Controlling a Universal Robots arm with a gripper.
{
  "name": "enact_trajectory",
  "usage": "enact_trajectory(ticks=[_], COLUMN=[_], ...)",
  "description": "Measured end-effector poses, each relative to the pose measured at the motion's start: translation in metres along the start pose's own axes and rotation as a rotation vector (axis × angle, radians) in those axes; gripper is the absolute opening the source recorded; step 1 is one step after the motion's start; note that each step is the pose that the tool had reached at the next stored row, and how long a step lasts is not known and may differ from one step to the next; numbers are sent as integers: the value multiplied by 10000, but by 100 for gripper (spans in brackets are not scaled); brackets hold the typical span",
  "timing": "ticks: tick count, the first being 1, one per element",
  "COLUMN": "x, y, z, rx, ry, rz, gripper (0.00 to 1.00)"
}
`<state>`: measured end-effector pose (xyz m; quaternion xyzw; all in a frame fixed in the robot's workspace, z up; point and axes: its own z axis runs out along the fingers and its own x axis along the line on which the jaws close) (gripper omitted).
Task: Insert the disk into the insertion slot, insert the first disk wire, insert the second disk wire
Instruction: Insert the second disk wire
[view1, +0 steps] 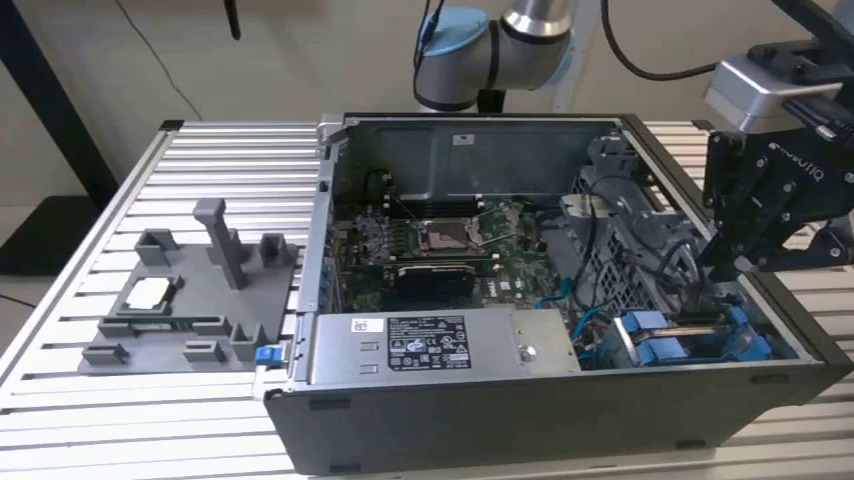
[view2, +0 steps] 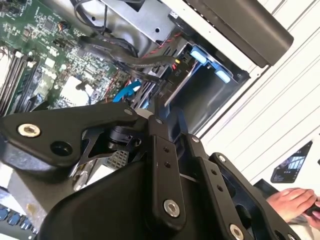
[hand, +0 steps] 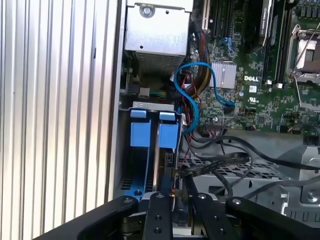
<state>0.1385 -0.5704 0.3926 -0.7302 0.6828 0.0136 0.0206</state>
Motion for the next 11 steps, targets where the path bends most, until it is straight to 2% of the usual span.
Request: enact_trajectory(ticks=[5,11], x=[-1,-1], y=[0,0], z=[-29,-30], rx=[0,-1], ry=[-1,6], rz=[0,0], gripper=[24,24])
